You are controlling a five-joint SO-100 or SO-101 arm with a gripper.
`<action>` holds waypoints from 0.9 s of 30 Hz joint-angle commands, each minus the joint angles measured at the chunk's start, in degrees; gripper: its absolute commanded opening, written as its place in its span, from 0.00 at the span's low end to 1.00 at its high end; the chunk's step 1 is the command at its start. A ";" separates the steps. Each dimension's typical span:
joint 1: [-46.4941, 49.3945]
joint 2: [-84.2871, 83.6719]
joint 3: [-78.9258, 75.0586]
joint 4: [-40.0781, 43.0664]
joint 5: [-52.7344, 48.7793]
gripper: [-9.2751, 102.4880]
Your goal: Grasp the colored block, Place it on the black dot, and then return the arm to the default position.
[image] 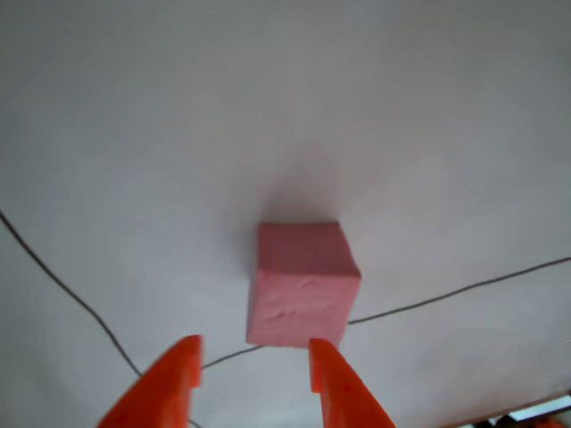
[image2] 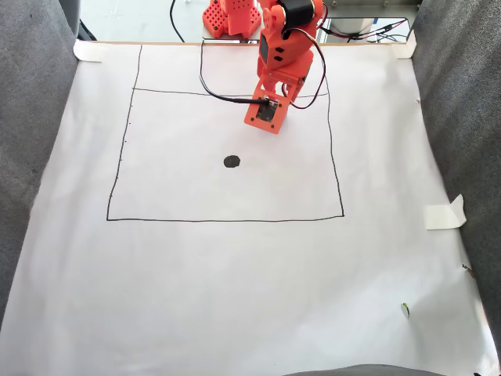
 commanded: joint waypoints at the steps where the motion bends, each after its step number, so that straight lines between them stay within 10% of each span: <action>1: 0.00 2.90 2.02 -2.20 1.32 0.29; 27: -0.53 7.65 8.17 -0.97 9.23 0.37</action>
